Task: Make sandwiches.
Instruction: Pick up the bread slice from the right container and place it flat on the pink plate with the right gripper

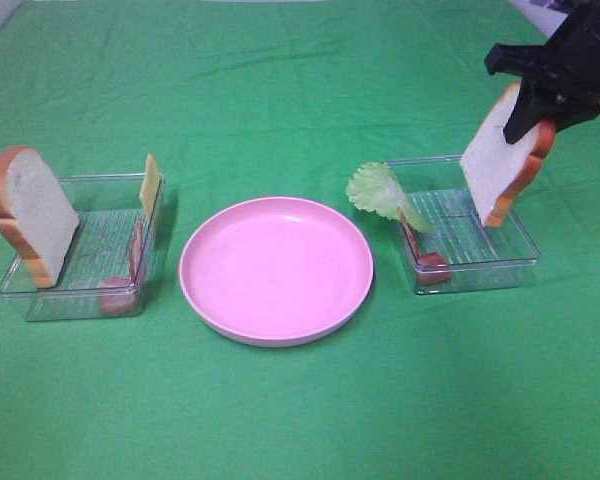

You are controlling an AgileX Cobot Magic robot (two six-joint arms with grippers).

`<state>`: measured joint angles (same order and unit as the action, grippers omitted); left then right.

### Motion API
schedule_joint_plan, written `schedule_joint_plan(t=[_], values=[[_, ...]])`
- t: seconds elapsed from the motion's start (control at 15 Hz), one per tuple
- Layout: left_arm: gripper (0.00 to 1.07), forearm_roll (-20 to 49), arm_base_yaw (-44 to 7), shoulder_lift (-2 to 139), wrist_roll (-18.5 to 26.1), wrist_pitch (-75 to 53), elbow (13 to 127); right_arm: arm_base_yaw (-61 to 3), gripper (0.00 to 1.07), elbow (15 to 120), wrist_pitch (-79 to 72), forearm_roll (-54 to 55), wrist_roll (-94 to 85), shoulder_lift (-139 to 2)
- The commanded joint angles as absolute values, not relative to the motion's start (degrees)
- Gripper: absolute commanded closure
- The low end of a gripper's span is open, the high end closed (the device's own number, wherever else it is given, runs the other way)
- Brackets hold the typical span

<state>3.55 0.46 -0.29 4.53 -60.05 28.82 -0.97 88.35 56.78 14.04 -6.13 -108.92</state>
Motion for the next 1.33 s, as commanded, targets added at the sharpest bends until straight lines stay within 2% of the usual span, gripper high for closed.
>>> schedule_joint_plan(t=[0.07,0.27,0.33,0.47,0.53,0.67,0.8,1.13,1.33], values=[[0.46,3.44,0.52,-1.32,4.41,-59.53,28.71,-0.74,1.07,88.64,61.65,18.96,-6.76,-103.30],[0.46,3.44,0.52,-1.32,4.41,-59.53,28.71,-0.74,1.07,88.46,65.95,31.34,-12.83,-100.96],[0.46,3.44,0.52,-1.32,4.41,-59.53,28.71,-1.43,1.07,86.57,66.52,39.71,-16.10,-100.96],[0.46,3.44,0.52,-1.32,4.41,-59.53,28.71,-4.47,1.07,82.05,65.15,48.01,-21.83,-100.96],[0.46,3.44,0.52,-1.32,4.41,-59.53,28.71,-4.47,1.07,82.05,65.15,48.01,-21.83,-100.96],[0.46,3.44,0.52,-1.32,4.41,-59.53,28.71,-11.06,1.07,76.49,58.56,53.17,-24.06,-101.24],[0.46,3.44,0.52,-1.32,4.41,-59.53,28.71,-17.59,1.07,75.52,54.26,55.41,-24.06,-106.05],[0.46,3.44,0.52,-1.32,4.41,-59.53,28.71,-18.74,1.07,75.52,52.54,58.90,-24.52,-114.19],[0.46,3.44,0.52,-1.32,4.41,-59.53,28.71,-18.74,1.07,75.63,52.88,68.35,-31.80,-120.21]])
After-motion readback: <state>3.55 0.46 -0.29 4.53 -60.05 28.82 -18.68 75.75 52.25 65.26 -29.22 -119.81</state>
